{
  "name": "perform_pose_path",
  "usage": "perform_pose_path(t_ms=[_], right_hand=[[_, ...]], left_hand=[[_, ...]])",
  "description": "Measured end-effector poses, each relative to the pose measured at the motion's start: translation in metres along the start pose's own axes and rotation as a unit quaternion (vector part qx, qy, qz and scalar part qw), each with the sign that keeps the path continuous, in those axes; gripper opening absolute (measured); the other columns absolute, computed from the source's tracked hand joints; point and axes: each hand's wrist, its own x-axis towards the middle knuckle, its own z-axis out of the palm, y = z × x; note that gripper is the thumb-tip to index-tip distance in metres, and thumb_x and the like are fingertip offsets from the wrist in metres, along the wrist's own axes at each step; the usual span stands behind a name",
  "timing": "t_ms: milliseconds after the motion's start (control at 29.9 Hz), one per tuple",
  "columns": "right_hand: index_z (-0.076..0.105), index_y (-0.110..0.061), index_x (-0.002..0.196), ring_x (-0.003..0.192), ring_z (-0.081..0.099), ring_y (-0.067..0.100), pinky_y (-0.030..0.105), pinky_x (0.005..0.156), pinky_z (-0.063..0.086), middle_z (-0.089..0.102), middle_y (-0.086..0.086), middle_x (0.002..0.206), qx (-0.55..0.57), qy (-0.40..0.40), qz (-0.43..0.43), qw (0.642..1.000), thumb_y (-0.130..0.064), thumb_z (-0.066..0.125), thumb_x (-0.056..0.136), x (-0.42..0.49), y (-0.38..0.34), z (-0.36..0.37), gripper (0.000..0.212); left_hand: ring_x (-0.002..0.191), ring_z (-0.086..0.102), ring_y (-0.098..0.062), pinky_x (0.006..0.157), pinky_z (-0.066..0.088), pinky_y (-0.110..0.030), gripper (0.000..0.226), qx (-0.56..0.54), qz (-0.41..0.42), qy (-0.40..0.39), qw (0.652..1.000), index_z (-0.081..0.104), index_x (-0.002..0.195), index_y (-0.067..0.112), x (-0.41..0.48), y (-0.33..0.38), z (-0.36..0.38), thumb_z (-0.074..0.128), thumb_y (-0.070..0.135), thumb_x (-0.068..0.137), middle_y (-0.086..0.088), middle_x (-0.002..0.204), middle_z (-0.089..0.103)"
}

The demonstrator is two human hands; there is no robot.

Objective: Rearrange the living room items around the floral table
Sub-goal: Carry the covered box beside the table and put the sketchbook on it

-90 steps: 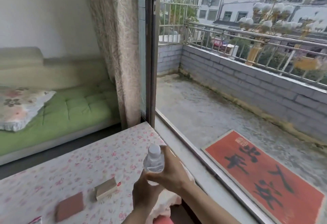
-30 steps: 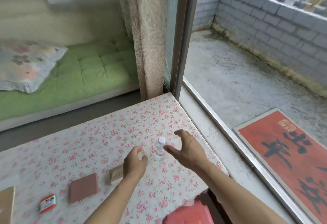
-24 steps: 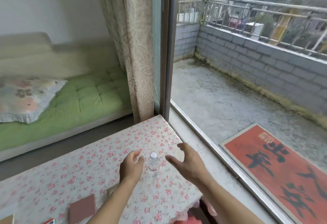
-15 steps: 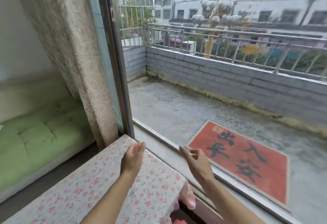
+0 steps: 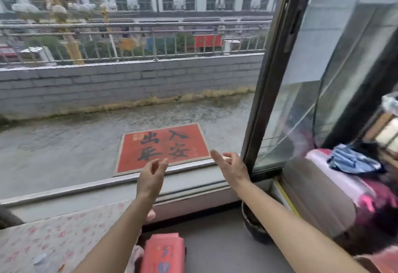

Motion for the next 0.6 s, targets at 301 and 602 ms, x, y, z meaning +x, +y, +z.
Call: perform_pose_path(t_ms=[301,602], right_hand=[[0.052,-0.01,0.129,0.117,0.056,0.025,0.029,0.091,0.041,0.062,0.007,0.121,0.021,0.212,0.1,0.972,-0.067,0.058,0.079,-0.091,0.092,-0.212,0.076],[0.065,-0.011,0.101,0.102,0.063,0.029,0.03,0.071,0.039,0.068,0.007,0.101,-0.001,0.386,0.18,0.905,-0.094,0.04,0.055,-0.249,0.218,-0.448,0.099]], left_hand=[[0.104,0.059,-0.022,0.087,0.041,-0.029,0.046,0.06,0.092,-0.201,0.973,0.062,0.118,0.006,-0.106,0.06,0.205,0.056,0.042,0.09,-0.011,0.113,0.065],[0.108,0.06,-0.021,0.096,0.048,-0.035,0.054,0.087,0.14,-0.387,0.907,0.063,0.117,0.016,-0.318,0.113,0.42,0.059,0.056,0.081,-0.003,0.114,0.067]])
